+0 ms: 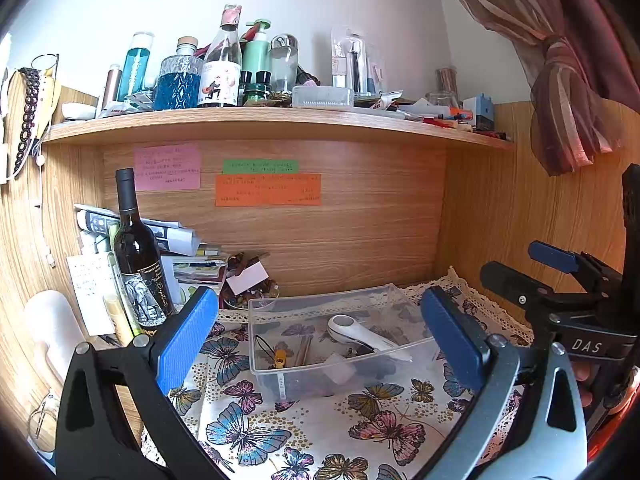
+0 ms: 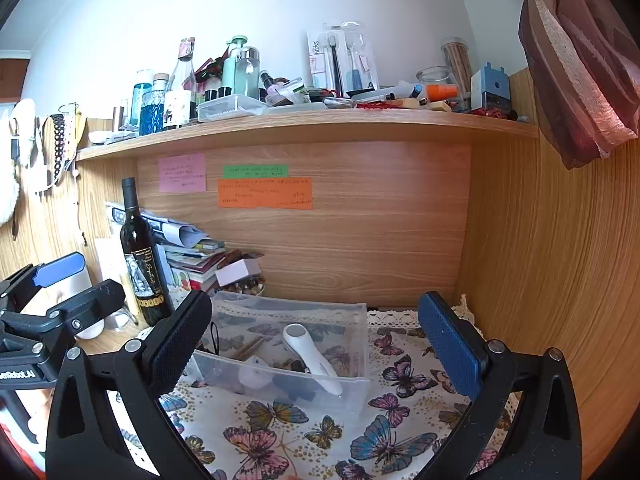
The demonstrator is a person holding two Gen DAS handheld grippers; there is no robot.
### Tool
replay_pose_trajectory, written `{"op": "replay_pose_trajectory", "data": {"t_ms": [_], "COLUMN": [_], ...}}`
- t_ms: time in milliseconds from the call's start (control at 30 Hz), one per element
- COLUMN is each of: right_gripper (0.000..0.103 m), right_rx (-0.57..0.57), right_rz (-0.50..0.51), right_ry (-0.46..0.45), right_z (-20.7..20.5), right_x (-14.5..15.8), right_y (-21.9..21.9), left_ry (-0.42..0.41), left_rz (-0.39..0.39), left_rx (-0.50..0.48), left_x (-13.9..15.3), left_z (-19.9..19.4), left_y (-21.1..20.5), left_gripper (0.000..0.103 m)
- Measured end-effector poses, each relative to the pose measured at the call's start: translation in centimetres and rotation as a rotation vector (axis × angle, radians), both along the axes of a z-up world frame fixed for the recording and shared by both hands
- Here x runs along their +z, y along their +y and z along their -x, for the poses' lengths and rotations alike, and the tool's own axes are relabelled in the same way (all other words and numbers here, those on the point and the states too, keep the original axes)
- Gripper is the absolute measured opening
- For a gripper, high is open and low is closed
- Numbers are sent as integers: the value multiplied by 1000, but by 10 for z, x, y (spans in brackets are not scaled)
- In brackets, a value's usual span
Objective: Organize rigid objects
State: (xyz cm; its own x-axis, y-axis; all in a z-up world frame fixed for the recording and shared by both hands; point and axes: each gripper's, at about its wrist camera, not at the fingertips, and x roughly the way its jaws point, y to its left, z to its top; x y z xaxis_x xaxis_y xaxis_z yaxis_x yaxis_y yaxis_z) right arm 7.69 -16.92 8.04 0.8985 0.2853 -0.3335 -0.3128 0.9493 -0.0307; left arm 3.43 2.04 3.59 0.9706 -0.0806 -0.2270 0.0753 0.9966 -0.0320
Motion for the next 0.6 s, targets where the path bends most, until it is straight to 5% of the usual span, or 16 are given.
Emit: {"op": "replay_pose_trajectory", "data": {"t_ms": [600], "right_gripper": [103], "right_rx": [3], "right_rz": [0], "right_ry": [0], "right_z": [0], "right_x": [0], "right_y": [0], "left_ry": [0], "left_rz": [-4], "left_rx": [-6], "left_x": [0], "left_z": [-1], "left_y": [-2], "left_gripper": [103]}}
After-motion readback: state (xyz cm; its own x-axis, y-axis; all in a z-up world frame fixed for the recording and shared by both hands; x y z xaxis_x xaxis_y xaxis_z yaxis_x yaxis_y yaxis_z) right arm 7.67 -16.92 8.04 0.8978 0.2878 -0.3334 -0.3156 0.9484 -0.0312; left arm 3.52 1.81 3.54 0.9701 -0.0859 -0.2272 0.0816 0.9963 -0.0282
